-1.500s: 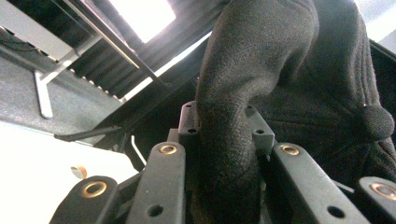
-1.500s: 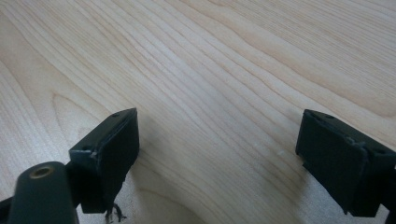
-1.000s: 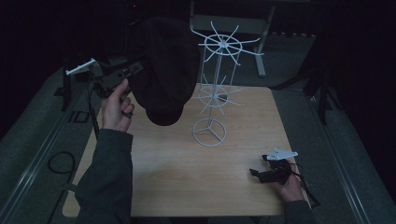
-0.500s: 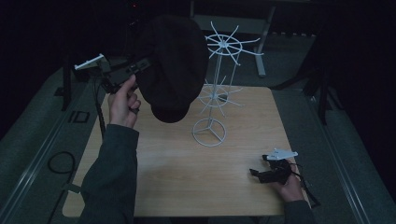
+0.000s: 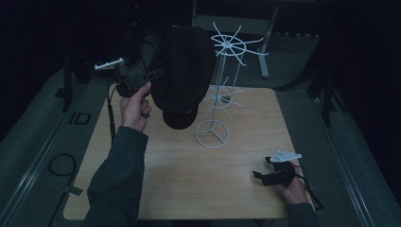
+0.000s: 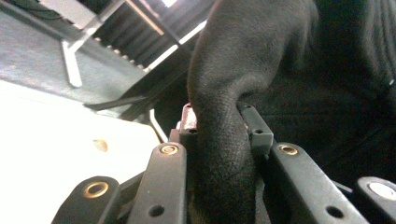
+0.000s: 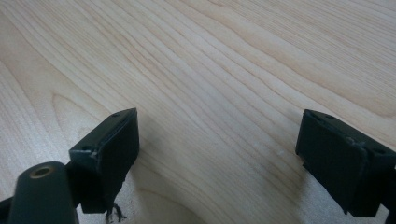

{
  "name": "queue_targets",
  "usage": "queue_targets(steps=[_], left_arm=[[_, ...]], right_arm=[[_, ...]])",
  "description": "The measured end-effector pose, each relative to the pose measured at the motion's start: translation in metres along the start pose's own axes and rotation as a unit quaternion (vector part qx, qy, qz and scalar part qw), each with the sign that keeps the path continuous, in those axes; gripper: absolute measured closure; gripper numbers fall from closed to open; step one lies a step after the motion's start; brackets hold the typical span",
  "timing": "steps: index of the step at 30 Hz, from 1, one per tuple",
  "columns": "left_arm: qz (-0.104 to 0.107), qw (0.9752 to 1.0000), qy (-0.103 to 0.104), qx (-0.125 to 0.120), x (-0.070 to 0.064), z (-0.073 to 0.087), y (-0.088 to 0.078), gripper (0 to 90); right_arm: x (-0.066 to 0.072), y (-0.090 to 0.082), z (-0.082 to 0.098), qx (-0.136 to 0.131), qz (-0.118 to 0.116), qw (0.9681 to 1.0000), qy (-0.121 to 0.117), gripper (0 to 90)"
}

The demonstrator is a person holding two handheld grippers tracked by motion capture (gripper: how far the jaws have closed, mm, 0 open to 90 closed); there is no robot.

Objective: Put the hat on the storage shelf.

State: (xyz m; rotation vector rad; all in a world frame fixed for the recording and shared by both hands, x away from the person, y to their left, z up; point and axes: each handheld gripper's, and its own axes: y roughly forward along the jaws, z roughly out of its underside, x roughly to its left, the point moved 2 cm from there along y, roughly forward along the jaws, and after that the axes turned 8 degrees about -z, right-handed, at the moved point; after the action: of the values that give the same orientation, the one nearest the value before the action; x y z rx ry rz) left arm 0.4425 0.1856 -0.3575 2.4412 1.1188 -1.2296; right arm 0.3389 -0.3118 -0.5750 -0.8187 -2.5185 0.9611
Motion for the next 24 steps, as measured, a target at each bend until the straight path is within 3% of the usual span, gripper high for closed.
queue_targets(steps=[12, 24], left_arm=[[-0.026, 0.9993, 0.017, 0.019, 0.0023, 0.0019, 0.0024, 69.2], [-0.019, 0.9993, 0.028, 0.018, 0.0004, 0.0025, 0.0026, 57.5]], right_arm=[[0.0001, 0.0, 0.0, 0.0, 0.0, 1.0, 0.0, 13.3], [0.0001, 0.0, 0.0, 0.0, 0.0, 1.0, 0.0, 13.3]])
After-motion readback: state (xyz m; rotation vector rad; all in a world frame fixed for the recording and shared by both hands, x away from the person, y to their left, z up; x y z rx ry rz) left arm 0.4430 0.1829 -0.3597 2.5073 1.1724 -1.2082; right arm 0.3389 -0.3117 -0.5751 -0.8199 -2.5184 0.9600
